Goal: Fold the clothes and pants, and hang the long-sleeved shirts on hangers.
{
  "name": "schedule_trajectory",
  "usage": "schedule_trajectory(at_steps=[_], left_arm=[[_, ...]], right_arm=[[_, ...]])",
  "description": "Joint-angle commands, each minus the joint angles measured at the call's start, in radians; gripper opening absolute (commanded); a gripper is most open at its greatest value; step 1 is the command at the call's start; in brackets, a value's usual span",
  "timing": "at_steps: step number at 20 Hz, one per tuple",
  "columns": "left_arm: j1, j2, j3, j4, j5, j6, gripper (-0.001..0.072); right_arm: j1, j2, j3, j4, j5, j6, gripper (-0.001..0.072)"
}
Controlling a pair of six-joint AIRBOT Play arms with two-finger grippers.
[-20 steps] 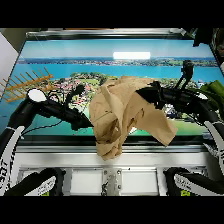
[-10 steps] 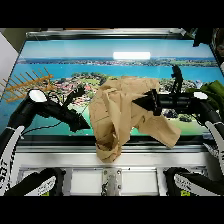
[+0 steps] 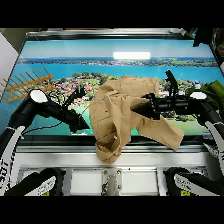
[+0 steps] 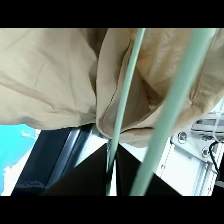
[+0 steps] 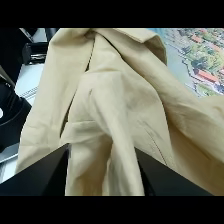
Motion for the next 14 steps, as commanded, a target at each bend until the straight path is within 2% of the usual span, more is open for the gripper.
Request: schedule_trajectory(at_steps=[1,4,5,7,8,10,14], left_arm=[[0.001,0.000,0.000,0.012,0.005,0.041,0.0011],[0.001,0.000,0.000,0.011,0.017,0.126,0.0011],[0.001,0.000,0.000,0.011,0.021,0.153,0.0011],[0.001,0.000,0.000,0.011,0.024,0.194,0.0010],[0.001,0.000,0.000,0.011,0.029,0.203,0.0011],[0.001,0.000,0.000,0.011,0.038,0.211,0.0011],[0.001,-0.001,0.001,0.011,0.039,0.282,0.0010]], right_arm=[[-0.042,0.001,0.000,-0.003,-0.006,0.003,0.0389],[-0.137,0.008,0.000,-0.003,-0.005,0.003,0.0414],[-0.168,0.014,0.000,-0.002,-0.003,0.005,0.0505],[-0.209,0.020,0.000,-0.003,-0.001,0.066,0.0641],[-0.222,0.022,0.000,-0.006,0.008,0.097,0.0650],[-0.243,0.027,0.001,-0.010,0.037,0.101,0.0649],[-0.295,0.037,0.035,-0.019,0.043,0.100,0.0637]])
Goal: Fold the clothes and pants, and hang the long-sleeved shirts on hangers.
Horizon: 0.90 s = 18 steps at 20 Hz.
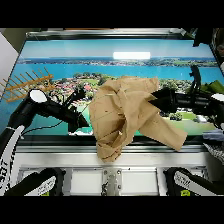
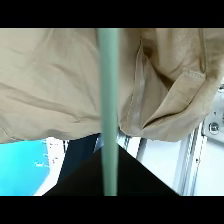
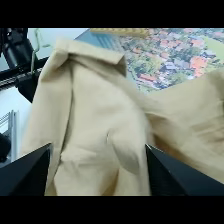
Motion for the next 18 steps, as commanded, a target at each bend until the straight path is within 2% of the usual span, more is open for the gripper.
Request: schedule_trajectory(at_steps=[1,2,3,4,6,9,10,11,14,18], left_arm=[[0.000,-0.001,0.000,0.000,0.005,0.053,0.0010],[0.000,-0.001,0.000,0.000,0.005,0.053,0.0010],[0.000,-0.001,0.000,-0.001,0.006,0.054,0.0010],[0.000,-0.001,0.000,-0.001,0.007,0.056,0.0010],[0.000,-0.001,0.000,-0.001,0.008,0.071,0.0010],[0.000,-0.001,0.000,-0.003,0.011,0.071,0.0010],[-0.006,-0.001,0.000,-0.002,0.012,0.076,0.0009],[-0.018,-0.001,0.000,-0.001,0.013,0.090,0.0009],[-0.088,-0.023,0.029,-0.001,0.012,0.115,0.0010],[-0.154,-0.158,0.203,0.000,-0.055,0.103,0.0010]], right_arm=[[-0.052,0.007,0.033,-0.011,0.011,0.014,0.0637],[-0.068,0.012,0.045,-0.014,0.010,0.013,0.0582],[-0.084,0.021,0.062,-0.038,0.011,0.013,0.0491],[-0.093,0.032,0.080,-0.079,0.011,0.014,0.0461],[-0.097,0.071,0.115,-0.188,-0.001,0.046,0.0461],[-0.085,0.175,0.144,-0.369,-0.092,0.227,0.0450],[-0.077,0.220,0.148,-0.424,-0.114,0.252,0.0334],[-0.064,0.270,0.151,-0.474,-0.130,0.280,0.0266],[0.000,0.402,0.160,-0.627,-0.178,0.499,0.0252],[0.145,0.473,0.211,-0.922,-0.172,0.795,0.0251]])
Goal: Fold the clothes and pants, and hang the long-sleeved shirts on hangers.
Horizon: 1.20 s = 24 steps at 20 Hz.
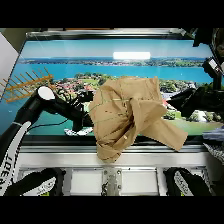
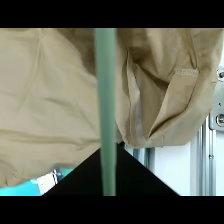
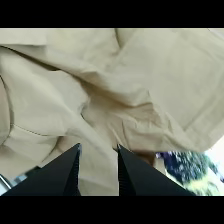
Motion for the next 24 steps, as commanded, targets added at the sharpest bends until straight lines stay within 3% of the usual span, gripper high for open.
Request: schedule_trajectory(at_steps=[1,3,5,10,12,16,21,24], left_arm=[[-0.057,-0.104,0.136,0.002,-0.047,-0.002,0.0010],[-0.080,-0.150,0.190,0.001,-0.060,-0.012,0.0010],[-0.101,-0.171,0.211,0.001,-0.059,-0.020,0.0010],[-0.105,-0.175,0.213,0.000,-0.055,-0.020,0.0011],[-0.101,-0.175,0.213,0.000,-0.055,-0.021,0.0011],[-0.101,-0.175,0.213,-0.002,-0.056,-0.021,0.0011],[-0.103,-0.175,0.213,-0.003,-0.059,-0.021,0.0011],[-0.103,-0.175,0.213,-0.003,-0.059,-0.021,0.0011]], right_arm=[[0.126,0.061,0.048,-0.263,-0.019,0.281,0.0251],[0.197,0.056,0.066,-0.257,-0.016,0.286,0.0266],[0.264,0.047,0.066,-0.255,-0.017,0.286,0.0656],[0.365,0.024,0.067,-0.193,-0.098,0.384,0.0650],[0.366,0.005,0.067,-0.094,-0.097,0.383,0.0536],[0.367,-0.032,0.067,-0.011,-0.097,0.383,0.0506],[0.367,-0.055,0.067,-0.011,-0.094,0.379,0.0012],[0.380,-0.055,0.067,-0.011,-0.095,0.379,0.0014]])
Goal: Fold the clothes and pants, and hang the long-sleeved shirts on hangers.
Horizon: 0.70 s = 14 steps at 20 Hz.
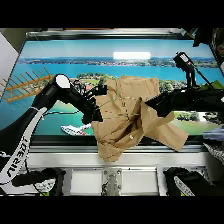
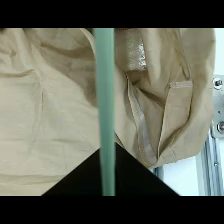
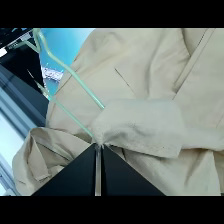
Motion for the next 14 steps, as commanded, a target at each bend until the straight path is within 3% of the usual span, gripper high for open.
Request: schedule_trajectory(at_steps=[1,10,14], left_arm=[[-0.001,0.000,0.001,0.000,0.000,0.001,0.0011],[-0.001,0.000,0.001,-0.001,0.001,0.002,0.0012],[-0.001,0.000,0.001,-0.001,0.001,0.002,0.0012]], right_arm=[[0.030,-0.004,0.001,0.008,-0.003,-0.002,0.0014],[0.282,-0.008,0.001,0.008,-0.280,-0.002,0.0014],[0.318,-0.041,0.001,0.009,-0.286,-0.001,0.0015]])
